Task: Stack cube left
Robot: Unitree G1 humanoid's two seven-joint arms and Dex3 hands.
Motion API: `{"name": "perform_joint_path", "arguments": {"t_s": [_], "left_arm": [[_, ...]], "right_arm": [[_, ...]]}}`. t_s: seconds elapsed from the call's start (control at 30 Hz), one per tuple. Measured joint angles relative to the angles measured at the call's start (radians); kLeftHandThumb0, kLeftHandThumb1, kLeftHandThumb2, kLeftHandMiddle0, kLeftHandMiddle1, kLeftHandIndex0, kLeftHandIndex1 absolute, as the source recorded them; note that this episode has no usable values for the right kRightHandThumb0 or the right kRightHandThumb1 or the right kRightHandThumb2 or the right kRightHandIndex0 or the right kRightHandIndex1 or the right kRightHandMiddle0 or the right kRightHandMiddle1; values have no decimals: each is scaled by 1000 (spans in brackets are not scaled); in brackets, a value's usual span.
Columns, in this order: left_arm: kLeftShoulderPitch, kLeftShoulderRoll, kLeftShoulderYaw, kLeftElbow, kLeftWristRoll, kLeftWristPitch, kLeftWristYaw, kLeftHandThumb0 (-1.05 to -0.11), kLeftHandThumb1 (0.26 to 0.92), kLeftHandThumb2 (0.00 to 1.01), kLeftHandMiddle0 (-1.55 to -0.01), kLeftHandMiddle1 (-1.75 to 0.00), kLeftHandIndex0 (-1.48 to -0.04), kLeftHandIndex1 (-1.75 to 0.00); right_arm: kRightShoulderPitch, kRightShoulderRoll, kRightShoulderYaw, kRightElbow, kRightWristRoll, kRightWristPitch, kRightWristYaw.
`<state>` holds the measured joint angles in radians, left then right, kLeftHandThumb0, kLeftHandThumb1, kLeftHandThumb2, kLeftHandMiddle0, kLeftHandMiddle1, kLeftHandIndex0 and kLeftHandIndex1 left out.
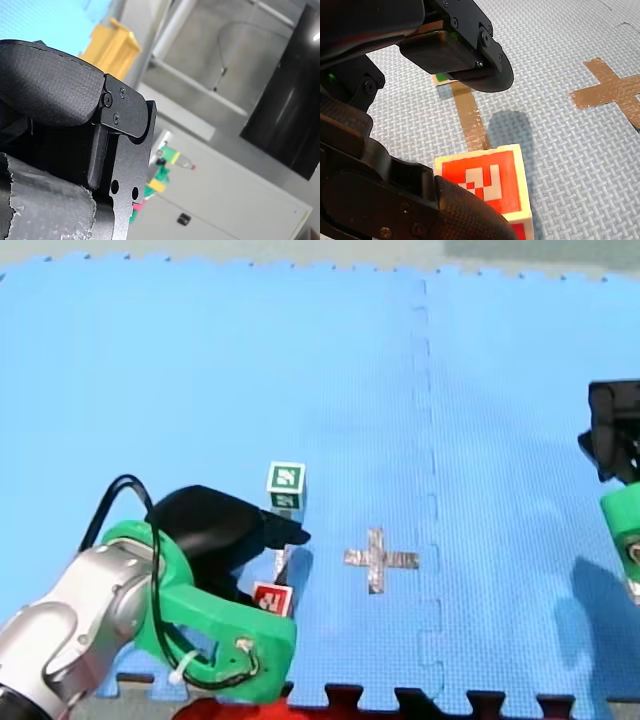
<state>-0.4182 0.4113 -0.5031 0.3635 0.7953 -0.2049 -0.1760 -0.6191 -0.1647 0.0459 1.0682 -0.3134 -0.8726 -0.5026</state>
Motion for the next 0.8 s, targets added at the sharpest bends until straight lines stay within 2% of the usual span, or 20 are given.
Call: {"name": "perform_joint_path", "arguments": {"t_s": [0.2,0.37,0.57,0.67,0.73,0.77,0.8], "left_arm": [[-10,-1,-12,40,15,-16,35,-962,754,0,-882,-1746,-768,-89],[-15,-2,-14,54,16,-23,46,-961,753,0,-828,-1741,-815,-68],[-21,-2,-15,71,15,-38,58,-966,755,0,-833,-1703,-825,-33],[-22,-2,-19,74,18,-38,63,-948,751,0,-845,-1733,-912,-52],[-24,-2,-24,75,21,-37,71,-610,737,7,-897,-1743,-1142,-109],[-25,-3,-26,76,23,-37,79,-439,758,15,-916,-1745,-1239,-136],[-26,-4,-29,78,26,-37,88,-327,774,19,-935,-1746,-1321,-151]], "right_arm": [[0,-2,-2,-9,-1,0,0],[0,-3,-3,-19,-1,0,0],[5,-4,-7,-37,0,0,1],[8,-4,-9,-43,0,0,4],[11,-4,-10,-47,1,1,8],[12,-4,-11,-49,2,1,10],[13,-5,-12,-51,2,1,11]]}}
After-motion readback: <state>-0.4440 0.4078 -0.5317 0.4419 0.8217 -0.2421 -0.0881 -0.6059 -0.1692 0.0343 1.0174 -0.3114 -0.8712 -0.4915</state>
